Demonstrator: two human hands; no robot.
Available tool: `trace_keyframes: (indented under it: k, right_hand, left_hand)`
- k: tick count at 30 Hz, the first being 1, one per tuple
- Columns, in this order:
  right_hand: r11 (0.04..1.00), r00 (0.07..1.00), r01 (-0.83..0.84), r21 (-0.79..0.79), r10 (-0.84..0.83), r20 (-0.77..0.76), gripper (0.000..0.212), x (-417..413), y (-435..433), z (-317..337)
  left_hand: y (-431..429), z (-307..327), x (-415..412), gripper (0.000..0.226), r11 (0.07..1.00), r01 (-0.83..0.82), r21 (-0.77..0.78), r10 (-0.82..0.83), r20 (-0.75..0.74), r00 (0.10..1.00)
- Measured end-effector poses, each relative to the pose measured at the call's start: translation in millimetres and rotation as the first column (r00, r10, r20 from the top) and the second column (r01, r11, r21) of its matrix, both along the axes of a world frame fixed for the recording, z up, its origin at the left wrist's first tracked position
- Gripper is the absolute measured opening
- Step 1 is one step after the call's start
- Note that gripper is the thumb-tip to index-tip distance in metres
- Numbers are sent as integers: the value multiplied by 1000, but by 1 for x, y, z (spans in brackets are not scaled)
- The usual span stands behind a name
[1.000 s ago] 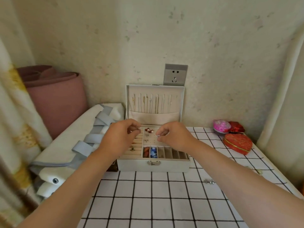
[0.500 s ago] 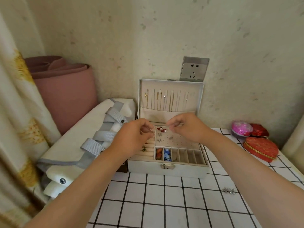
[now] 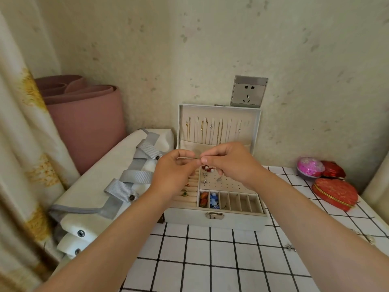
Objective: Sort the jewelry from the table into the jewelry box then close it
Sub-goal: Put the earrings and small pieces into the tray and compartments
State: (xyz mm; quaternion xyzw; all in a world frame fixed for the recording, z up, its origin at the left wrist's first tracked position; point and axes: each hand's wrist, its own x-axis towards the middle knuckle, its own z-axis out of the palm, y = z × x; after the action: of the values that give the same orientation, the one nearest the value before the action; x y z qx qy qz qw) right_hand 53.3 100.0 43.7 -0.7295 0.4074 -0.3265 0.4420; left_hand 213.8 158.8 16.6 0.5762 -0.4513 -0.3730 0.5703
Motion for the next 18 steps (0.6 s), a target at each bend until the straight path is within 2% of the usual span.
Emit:
trace_keyframes:
  k: [3,4,5,6,8,9,11,13,16,18]
  right_hand:
    - [999,999,19,-30,-20,-31,6,0,-2,-3]
    - [998,998,27,-50,-29,-58,6,-1,-4,-5]
    - [997,995,40,-73,-47,-91,6,-2,-6,-8]
    - [993,989,61,-101,-74,-127,7,-4,-10,-12]
    - [976,968,111,-185,-148,-200,8,-7,-16,-21]
    - [964,955,133,-232,-188,-231,8,-9,-18,-25]
    - [939,928,159,-303,-247,-278,6,-10,-21,-34]
    - [924,907,167,-343,-280,-314,6,-9,-21,-41]
    - [908,874,167,-384,-317,-368,9,-6,-19,-48]
    - [901,851,145,-408,-324,-413,12,-5,-18,-51]
  left_hand:
    - [-3,-2,0,17,1000,-5,8,5,-5,1000]
    - [-3,-3,1,13,1000,1,2,-1,45,999]
    - [-5,-5,2,10,1000,9,-14,-6,163,987]
    - [-6,-7,3,10,999,22,-36,-8,350,937]
    - [-7,-13,8,22,993,88,-80,-4,719,695]
    - [-9,-15,9,27,985,144,-93,-6,821,570]
    - [-12,-20,10,36,971,234,-53,-49,911,410]
    - [-13,-26,9,41,961,277,7,-99,943,318]
    - [-14,-34,9,42,950,309,33,-104,971,215]
    - [-16,-36,9,42,950,312,27,-92,976,198]
